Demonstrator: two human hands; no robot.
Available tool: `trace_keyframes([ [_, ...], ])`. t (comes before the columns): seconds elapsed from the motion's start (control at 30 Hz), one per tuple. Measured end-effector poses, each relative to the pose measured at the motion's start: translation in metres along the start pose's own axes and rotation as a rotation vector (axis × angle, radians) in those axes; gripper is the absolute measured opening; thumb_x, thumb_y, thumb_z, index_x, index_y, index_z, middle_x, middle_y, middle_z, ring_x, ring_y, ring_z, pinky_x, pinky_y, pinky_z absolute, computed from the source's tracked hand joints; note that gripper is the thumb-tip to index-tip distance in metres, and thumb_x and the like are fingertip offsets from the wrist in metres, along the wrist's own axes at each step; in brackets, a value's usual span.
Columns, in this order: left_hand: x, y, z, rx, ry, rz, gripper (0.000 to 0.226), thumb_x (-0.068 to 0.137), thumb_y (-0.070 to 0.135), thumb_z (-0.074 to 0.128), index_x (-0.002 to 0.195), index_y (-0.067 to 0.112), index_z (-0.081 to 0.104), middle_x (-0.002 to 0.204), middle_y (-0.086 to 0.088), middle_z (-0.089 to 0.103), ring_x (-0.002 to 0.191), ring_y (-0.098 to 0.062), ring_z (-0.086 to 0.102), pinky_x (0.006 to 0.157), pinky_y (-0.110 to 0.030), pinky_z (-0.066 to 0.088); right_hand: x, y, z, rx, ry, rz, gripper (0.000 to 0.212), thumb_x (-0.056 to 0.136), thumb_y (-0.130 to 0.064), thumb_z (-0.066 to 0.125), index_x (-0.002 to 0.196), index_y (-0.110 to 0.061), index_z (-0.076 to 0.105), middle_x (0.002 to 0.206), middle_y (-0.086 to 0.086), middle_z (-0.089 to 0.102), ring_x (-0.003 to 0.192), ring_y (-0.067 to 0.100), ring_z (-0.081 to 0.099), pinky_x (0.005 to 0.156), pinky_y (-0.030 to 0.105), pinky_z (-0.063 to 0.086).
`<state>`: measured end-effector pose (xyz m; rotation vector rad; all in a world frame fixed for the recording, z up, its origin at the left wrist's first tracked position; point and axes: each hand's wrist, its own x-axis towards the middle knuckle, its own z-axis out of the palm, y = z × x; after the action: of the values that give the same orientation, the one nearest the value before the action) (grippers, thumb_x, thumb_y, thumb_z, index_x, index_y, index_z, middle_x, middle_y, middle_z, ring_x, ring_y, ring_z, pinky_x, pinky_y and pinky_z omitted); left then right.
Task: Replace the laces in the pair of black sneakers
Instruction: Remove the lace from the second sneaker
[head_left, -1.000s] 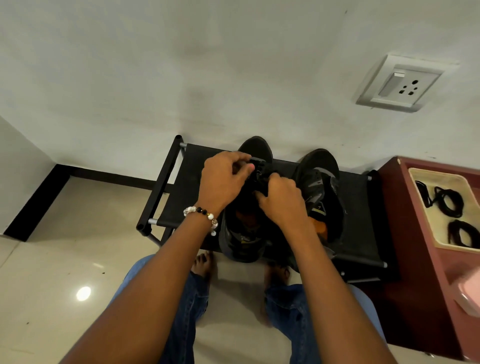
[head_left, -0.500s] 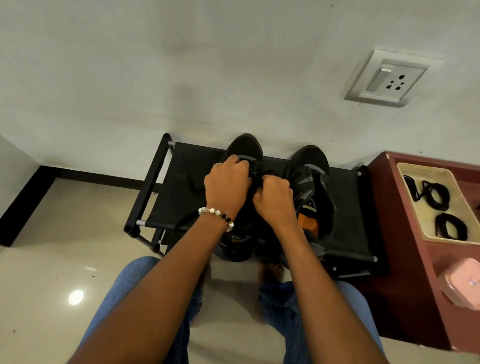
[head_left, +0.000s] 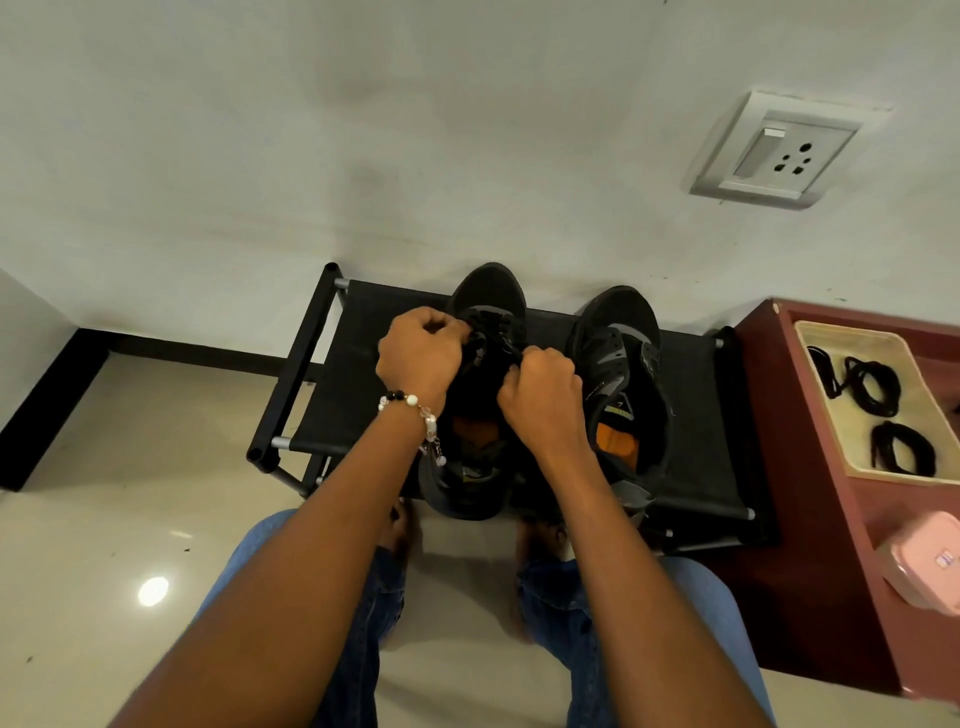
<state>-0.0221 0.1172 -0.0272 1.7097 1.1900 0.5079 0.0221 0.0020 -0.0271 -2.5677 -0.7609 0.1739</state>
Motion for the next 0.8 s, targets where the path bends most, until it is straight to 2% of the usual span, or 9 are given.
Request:
trace_keyframes([
  [0.1, 0.002, 0.000, -0.006, 0.002, -0.064, 0.032, 0.005, 0.080, 0.029, 0.071, 0.083, 0.026, 0.073, 0.081, 0.009, 0.070, 0.079, -0.009, 0.065, 0.080, -0.036, 0.056, -0.004, -0.003, 0.005, 0.009, 0.047, 0.041, 0.024, 0.097, -0.019, 0.047, 0.102, 0.002, 0.059, 0.105, 0.019, 0.058, 0.091, 0.038, 0.060, 0.065, 0.032, 0.035],
  [0.2, 0.003, 0.004, -0.011, 0.138, -0.120, 0.321, 0.027, 0.079, 0.032, 0.071, 0.106, 0.032, 0.068, 0.101, 0.008, 0.066, 0.098, -0.012, 0.061, 0.089, -0.041, 0.052, -0.005, -0.006, 0.005, 0.048, 0.053, 0.122, 0.029, 0.097, -0.025, 0.050, 0.107, 0.000, 0.060, 0.110, 0.018, 0.056, 0.094, 0.038, 0.060, 0.066, 0.035, 0.040],
  [0.27, -0.001, 0.008, -0.013, 0.430, -0.197, 0.499, 0.043, 0.079, 0.038, 0.066, 0.122, 0.037, 0.060, 0.121, 0.007, 0.056, 0.118, -0.020, 0.048, 0.098, -0.046, 0.040, -0.003, -0.005, 0.005, 0.072, 0.021, 0.146, 0.029, 0.096, -0.025, 0.051, 0.109, 0.000, 0.059, 0.112, 0.019, 0.056, 0.096, 0.041, 0.059, 0.069, 0.038, 0.042],
  [0.33, -0.005, 0.007, -0.010, 0.748, -0.202, 0.637, 0.043, 0.083, 0.038, 0.063, 0.126, 0.036, 0.059, 0.128, 0.006, 0.052, 0.125, -0.023, 0.039, 0.100, -0.049, 0.030, -0.001, -0.004, 0.005, 0.078, -0.004, 0.155, 0.028, 0.095, -0.024, 0.052, 0.109, 0.000, 0.059, 0.110, 0.020, 0.060, 0.096, 0.042, 0.059, 0.068, 0.038, 0.044],
  [0.43, -0.012, 0.001, -0.001, 0.882, -0.043, 0.744, 0.023, 0.087, 0.031, 0.063, 0.109, 0.028, 0.071, 0.117, 0.004, 0.063, 0.116, -0.025, 0.050, 0.097, -0.048, 0.032, -0.001, -0.004, 0.004, 0.065, -0.022, 0.161, 0.027, 0.096, -0.023, 0.050, 0.109, -0.001, 0.058, 0.108, 0.021, 0.061, 0.095, 0.042, 0.059, 0.065, 0.036, 0.042],
  [0.53, -0.010, -0.005, 0.009, 0.741, 0.130, 0.844, 0.005, 0.080, 0.023, 0.071, 0.080, 0.020, 0.076, 0.087, 0.003, 0.070, 0.083, -0.024, 0.064, 0.082, -0.044, 0.043, -0.003, -0.006, 0.003, 0.049, -0.035, 0.169, 0.028, 0.098, -0.025, 0.048, 0.111, -0.002, 0.056, 0.110, 0.020, 0.060, 0.098, 0.042, 0.058, 0.066, 0.036, 0.040],
  [0.6, -0.014, -0.003, 0.008, 0.538, 0.055, 0.759, 0.010, 0.084, 0.023, 0.067, 0.081, 0.018, 0.076, 0.086, 0.003, 0.070, 0.076, -0.020, 0.065, 0.072, -0.032, 0.045, -0.005, -0.007, 0.002, 0.054, -0.038, 0.175, 0.029, 0.099, -0.027, 0.046, 0.112, -0.003, 0.056, 0.111, 0.020, 0.060, 0.100, 0.042, 0.058, 0.067, 0.037, 0.041],
  [0.7, -0.015, 0.000, 0.004, 0.217, 0.047, 0.463, 0.009, 0.085, 0.024, 0.069, 0.083, 0.017, 0.074, 0.083, 0.005, 0.071, 0.074, -0.009, 0.065, 0.063, -0.014, 0.043, -0.006, -0.010, 0.001, 0.050, -0.039, 0.181, 0.029, 0.099, -0.026, 0.044, 0.110, -0.003, 0.057, 0.111, 0.020, 0.060, 0.101, 0.042, 0.058, 0.069, 0.039, 0.042],
  [0.8, -0.007, 0.008, -0.007, -0.441, 0.047, -0.023, 0.006, 0.086, 0.011, 0.068, 0.084, 0.005, 0.066, 0.086, -0.009, 0.071, 0.068, -0.018, 0.071, 0.069, -0.032, 0.059, -0.007, -0.011, 0.003, 0.039, -0.030, 0.185, 0.025, 0.099, -0.022, 0.044, 0.106, -0.002, 0.057, 0.108, 0.020, 0.061, 0.099, 0.043, 0.059, 0.066, 0.038, 0.041],
])
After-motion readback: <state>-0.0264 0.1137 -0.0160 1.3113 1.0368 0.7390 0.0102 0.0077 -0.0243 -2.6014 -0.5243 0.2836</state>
